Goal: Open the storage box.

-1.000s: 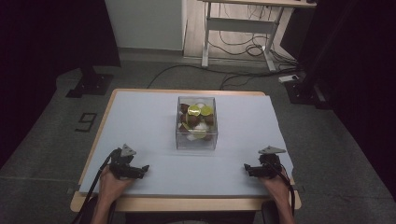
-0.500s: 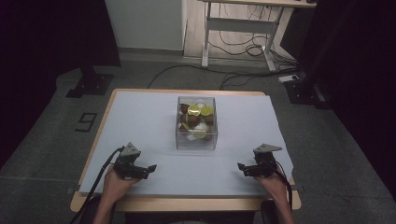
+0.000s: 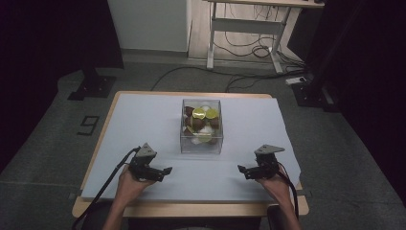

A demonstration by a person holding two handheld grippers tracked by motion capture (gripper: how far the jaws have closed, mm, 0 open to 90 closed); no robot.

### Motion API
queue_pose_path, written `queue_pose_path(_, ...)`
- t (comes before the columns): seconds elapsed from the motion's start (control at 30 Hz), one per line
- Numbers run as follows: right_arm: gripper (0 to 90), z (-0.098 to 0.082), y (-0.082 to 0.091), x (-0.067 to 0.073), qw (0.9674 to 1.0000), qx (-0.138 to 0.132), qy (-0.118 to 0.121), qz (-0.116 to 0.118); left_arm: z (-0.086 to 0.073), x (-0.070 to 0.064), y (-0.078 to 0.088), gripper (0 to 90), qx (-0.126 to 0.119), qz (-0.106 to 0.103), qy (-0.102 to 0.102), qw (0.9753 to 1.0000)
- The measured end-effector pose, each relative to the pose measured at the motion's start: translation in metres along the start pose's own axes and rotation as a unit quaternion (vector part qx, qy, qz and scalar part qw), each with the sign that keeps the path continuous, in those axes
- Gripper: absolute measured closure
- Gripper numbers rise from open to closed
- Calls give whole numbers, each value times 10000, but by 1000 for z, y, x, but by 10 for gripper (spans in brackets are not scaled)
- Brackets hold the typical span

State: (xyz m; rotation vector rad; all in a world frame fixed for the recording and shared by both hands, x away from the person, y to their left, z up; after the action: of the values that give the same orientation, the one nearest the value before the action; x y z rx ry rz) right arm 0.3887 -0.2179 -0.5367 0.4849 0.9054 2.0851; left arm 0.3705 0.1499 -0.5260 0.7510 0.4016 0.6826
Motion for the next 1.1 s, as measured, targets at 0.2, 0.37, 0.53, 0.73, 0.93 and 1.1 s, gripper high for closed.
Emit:
queue_pose_path(0.2, 32, 10, -4, 8, 10000, 22, 47, 81, 14, -9, -6, 88, -18, -38, -164, 9999)
queue_pose_path(0.37, 47, 19, -7, 15, 9997, -58, 101, 192, 23, -12, -12, 144, -79, -72, -229, 9997)
queue_pose_path(0.53, 122, 26, -9, 20, 9995, -138, 116, 266, 34, -16, -15, 164, -120, -46, -351, 9993)
queue_pose_path(0.73, 152, 31, -13, 23, 9995, -151, 101, 277, 41, -18, -18, 222, -138, -48, -386, 9991)
queue_pose_path(0.93, 189, 36, -15, 29, 9989, -212, 73, 415, 48, -18, -21, 292, -163, -60, -473, 9987)
queue_pose_path(1.1, 273, 41, -16, 32, 9982, -241, 47, 541, 52, -18, -22, 378, -166, -159, -503, 9985)
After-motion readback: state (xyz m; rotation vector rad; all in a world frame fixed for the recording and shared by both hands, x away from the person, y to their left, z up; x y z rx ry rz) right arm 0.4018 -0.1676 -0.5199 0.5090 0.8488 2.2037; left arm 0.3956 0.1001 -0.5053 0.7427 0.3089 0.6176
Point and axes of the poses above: each handheld gripper's, and its own axes: y roughly backward along the jaws, z roughly out of its top, x roughly to its left, the point moved 6 cm from there along -y, roughly forward along the jaws, and after that the axes turned 7 degrees about x, right-handed, at the moved point
